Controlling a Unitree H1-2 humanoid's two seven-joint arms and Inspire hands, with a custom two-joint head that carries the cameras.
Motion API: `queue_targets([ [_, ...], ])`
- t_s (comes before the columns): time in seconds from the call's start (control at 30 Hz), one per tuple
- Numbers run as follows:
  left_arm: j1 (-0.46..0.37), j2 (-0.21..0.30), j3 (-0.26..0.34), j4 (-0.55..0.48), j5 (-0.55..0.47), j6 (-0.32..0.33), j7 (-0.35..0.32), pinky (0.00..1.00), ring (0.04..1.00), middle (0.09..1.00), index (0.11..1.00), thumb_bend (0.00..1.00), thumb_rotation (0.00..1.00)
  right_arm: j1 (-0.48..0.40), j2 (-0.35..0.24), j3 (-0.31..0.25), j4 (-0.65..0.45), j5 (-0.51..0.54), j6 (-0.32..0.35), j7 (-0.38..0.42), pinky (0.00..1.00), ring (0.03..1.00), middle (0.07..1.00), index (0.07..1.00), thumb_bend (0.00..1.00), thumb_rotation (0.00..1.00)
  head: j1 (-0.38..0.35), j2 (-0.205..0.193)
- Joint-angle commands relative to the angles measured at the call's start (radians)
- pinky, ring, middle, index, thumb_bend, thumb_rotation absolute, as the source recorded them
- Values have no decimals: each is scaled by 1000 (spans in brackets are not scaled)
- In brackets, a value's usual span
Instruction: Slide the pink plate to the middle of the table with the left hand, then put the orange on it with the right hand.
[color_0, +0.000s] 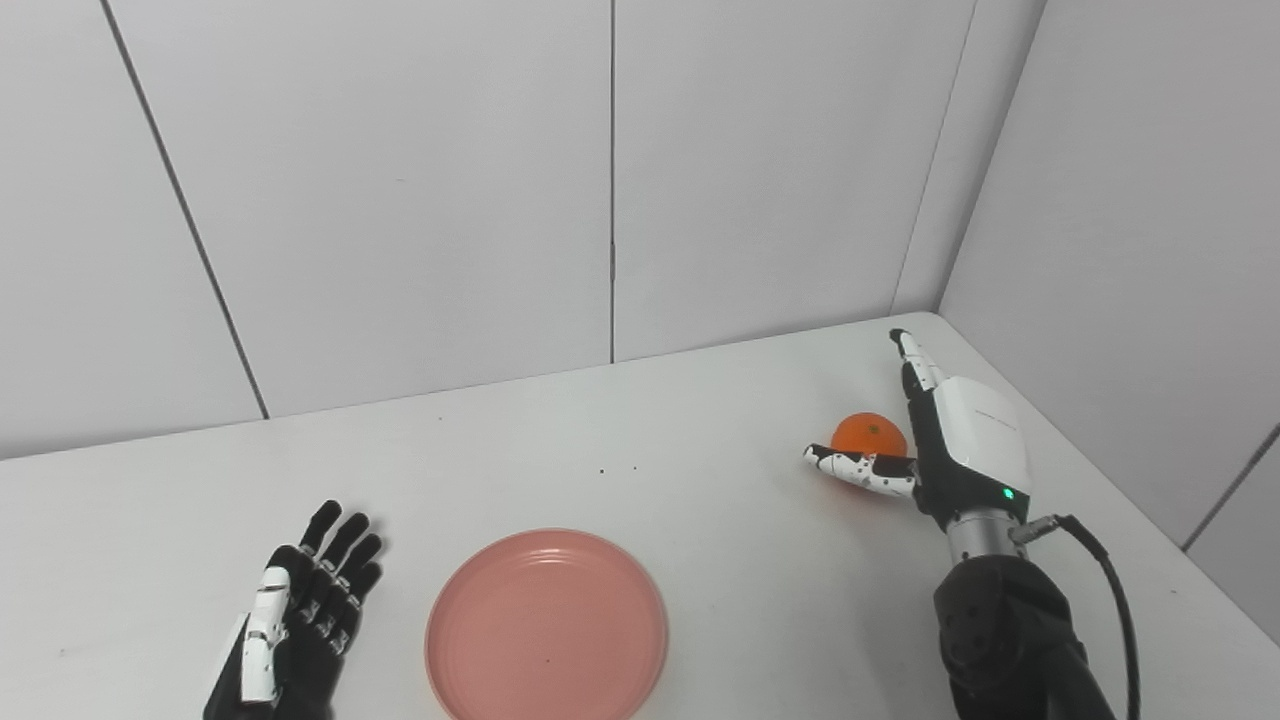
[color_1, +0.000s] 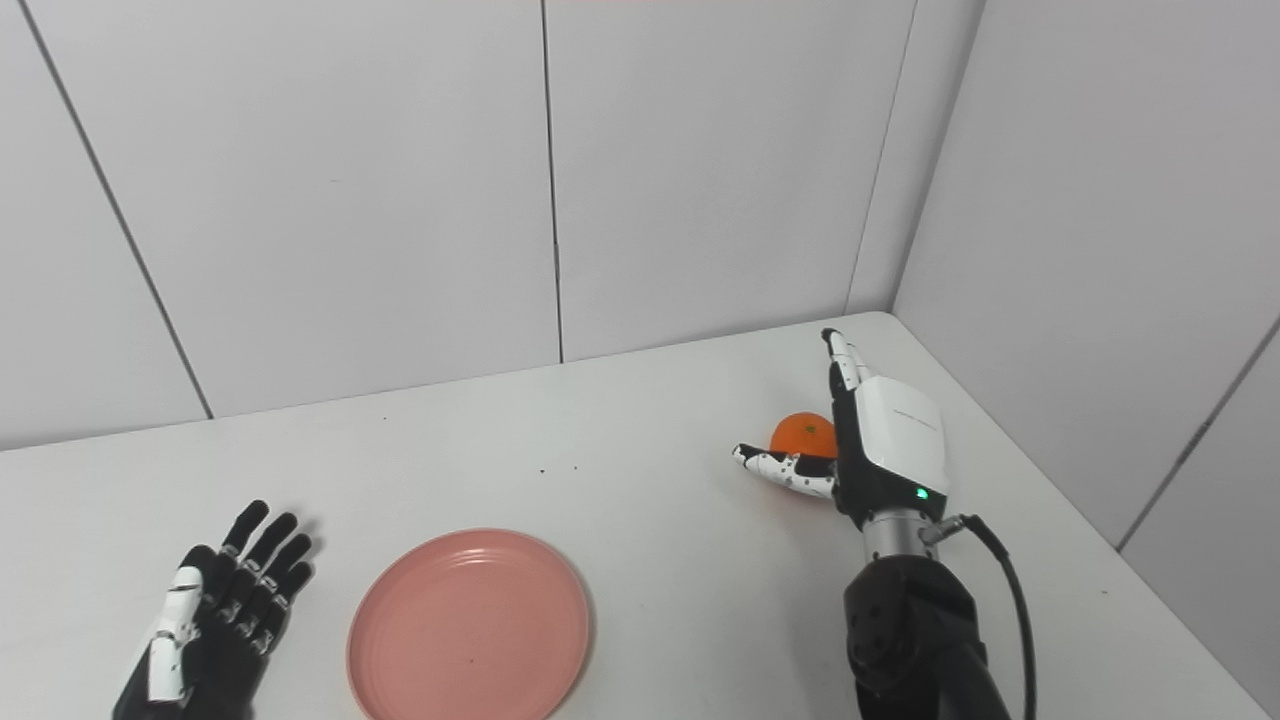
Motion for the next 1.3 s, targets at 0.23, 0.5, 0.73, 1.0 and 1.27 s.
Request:
queue_targets([
  [0.23, 27, 11, 11, 13, -2, 81, 25, 976, 949, 950, 941, 309, 1000, -70, -44, -27, 60, -22, 6, 40, 733, 873, 918, 947, 996, 519, -2, 11],
  [0.5, 23, 13, 16, 15, -5, 84, 24, 971, 945, 947, 937, 306, 1000, -94, -57, -34, 117, 28, 6, 45, 736, 872, 922, 948, 1000, 509, -2, 18],
  [0.73, 22, 19, 17, 16, -8, 81, 15, 979, 949, 950, 942, 308, 1000, -122, -54, -45, 170, 31, 7, 58, 720, 855, 916, 935, 1000, 503, -7, 25],
  [1.0, 19, 22, 20, 16, -14, 88, 15, 982, 949, 950, 944, 309, 1000, -141, -59, -42, 206, 64, 6, 65, 696, 826, 900, 920, 1000, 477, -9, 32],
  [1.27, 19, 28, 17, 14, -22, 83, 11, 984, 953, 955, 947, 306, 1000, -158, -53, -55, 233, 61, 7, 101, 706, 832, 897, 909, 1000, 476, -10, 46],
])
